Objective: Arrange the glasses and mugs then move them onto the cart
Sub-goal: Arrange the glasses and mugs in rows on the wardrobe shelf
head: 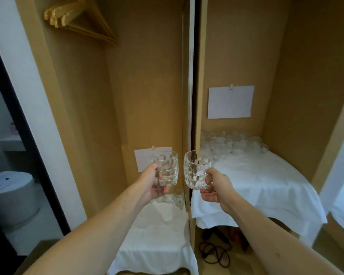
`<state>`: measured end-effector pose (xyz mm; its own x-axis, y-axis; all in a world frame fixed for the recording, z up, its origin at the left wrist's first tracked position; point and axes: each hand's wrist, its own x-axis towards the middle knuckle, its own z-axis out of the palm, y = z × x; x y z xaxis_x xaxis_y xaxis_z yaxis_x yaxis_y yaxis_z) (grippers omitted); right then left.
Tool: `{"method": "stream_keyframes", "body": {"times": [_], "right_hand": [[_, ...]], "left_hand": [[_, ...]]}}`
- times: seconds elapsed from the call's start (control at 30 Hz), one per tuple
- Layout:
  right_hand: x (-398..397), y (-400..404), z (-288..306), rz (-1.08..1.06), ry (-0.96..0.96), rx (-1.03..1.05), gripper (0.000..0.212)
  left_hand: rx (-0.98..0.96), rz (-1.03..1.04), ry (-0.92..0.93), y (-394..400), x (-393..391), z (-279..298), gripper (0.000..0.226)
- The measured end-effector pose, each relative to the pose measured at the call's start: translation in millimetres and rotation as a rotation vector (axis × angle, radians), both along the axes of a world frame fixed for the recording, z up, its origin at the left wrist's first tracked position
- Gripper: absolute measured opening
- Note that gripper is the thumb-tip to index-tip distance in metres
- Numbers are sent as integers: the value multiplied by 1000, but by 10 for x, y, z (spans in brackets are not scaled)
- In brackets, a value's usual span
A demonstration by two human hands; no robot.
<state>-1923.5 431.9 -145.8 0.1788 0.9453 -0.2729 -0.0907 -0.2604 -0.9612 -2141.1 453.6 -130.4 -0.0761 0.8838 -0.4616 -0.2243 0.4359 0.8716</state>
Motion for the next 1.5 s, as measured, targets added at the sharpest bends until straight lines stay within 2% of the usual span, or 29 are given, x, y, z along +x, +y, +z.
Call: {"method": "stream_keyframes", "body": {"times": [0.27, 0.6, 0.73, 1.03, 1.2, 1.5], "right_hand": [[760, -28, -168, -137, 29, -57, 33], [1772, 360, -207, -341, 11, -141, 28], [2170, 665, -216, -408, -17, -159, 32], [2693, 1455, -554, -433, -31, -219, 36], [2879, 1787, -730, -404, -25, -259, 41], [3289, 2460, -837, -312, -2, -258, 36]], "left_hand": [[-34, -97, 9, 183, 879, -29, 36], [-31, -301, 11, 1046, 2201, -72, 29], [-37, -357, -4, 1460, 2655, -139, 33], [-94, -355, 7, 2235, 3039, -449, 34], [-144, -311, -4, 2522, 3186, -605, 33], [-186, -182, -16, 2871, 3476, -799, 31]]}}
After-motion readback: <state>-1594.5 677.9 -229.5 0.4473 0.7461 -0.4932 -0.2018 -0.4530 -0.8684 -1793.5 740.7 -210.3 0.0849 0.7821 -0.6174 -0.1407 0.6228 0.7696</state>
